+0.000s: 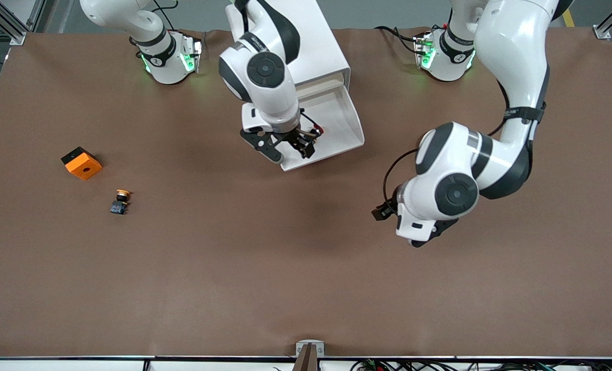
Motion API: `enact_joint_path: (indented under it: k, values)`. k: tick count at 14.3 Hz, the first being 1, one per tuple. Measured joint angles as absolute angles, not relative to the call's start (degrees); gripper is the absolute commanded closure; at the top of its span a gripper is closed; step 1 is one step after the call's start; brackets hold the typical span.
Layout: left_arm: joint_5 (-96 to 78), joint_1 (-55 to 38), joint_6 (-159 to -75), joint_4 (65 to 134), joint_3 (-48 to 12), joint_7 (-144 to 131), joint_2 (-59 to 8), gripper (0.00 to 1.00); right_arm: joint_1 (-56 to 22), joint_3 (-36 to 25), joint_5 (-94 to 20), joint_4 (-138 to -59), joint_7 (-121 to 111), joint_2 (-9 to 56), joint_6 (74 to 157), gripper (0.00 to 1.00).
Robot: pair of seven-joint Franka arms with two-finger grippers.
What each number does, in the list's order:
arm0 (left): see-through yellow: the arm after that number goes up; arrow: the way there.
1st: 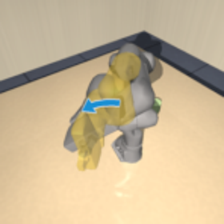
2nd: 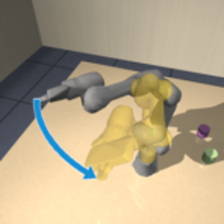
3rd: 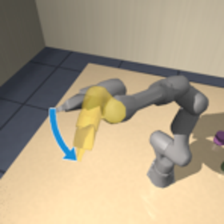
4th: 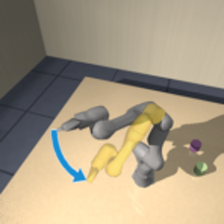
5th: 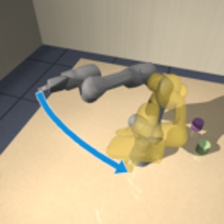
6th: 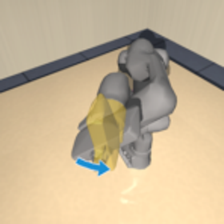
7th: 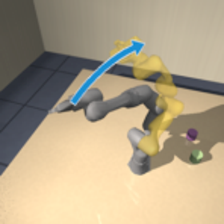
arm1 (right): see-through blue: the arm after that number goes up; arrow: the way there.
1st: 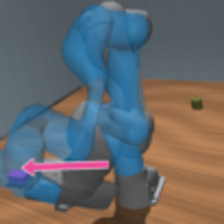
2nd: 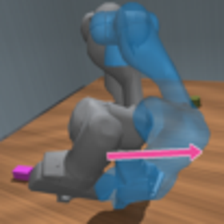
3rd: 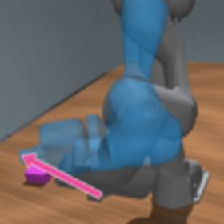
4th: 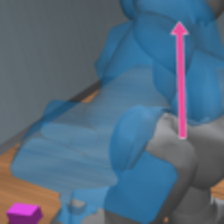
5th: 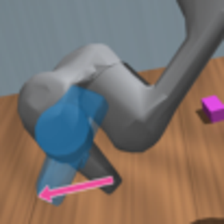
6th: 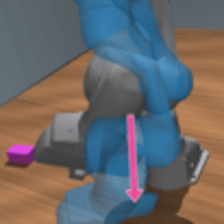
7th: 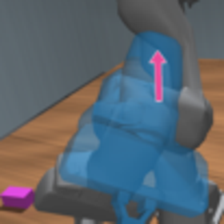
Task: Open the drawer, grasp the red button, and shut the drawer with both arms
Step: 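Grasp the red button with the right gripper and lift it out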
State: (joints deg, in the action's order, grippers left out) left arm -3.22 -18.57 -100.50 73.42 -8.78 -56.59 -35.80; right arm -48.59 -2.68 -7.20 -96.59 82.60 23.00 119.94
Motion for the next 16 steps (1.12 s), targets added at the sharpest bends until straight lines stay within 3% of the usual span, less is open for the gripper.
enact_joint_path:
  k: [5, 11, 12, 14, 15, 16]
  values:
    - [-2.77, -19.64, -106.72, 73.68, -9.13, -56.34, -35.52, 0.0, -49.8, -2.72, -7.2, -95.12, 84.73, 24.94, 120.39, 0.0]
    - [-1.8, -20.42, -107.59, 74.06, -10.56, -56.3, -35.55, 0.0, -51.65, -2.72, -7.2, -95.11, 84.9, 26.39, 120.25, 0.0]
    - [-0.93, -20.75, -108.02, 74.26, -10.57, -56.3, -35.61, 0.0, -51.93, -2.73, -7.2, -95.11, 84.9, 26.66, 120.25, 0.13]
    - [-0.44, -21.29, -108.27, 74.52, -10.59, -56.3, -35.72, 0.0, -52.48, -2.73, -7.2, -95.09, 84.88, 27.03, 120.26, 0.79]
    - [-0.39, -21.54, -108.31, 74.68, -10.6, -56.3, -35.74, 0.0, -52.67, -2.73, -7.2, -95.07, 84.88, 27.2, 120.28, 1.0]
    - [-0.36, -21.7, -108.39, 74.86, -10.6, -56.3, -35.74, 0.0, -52.75, -2.73, -7.2, -95.06, 84.88, 27.35, 120.29, 1.0]
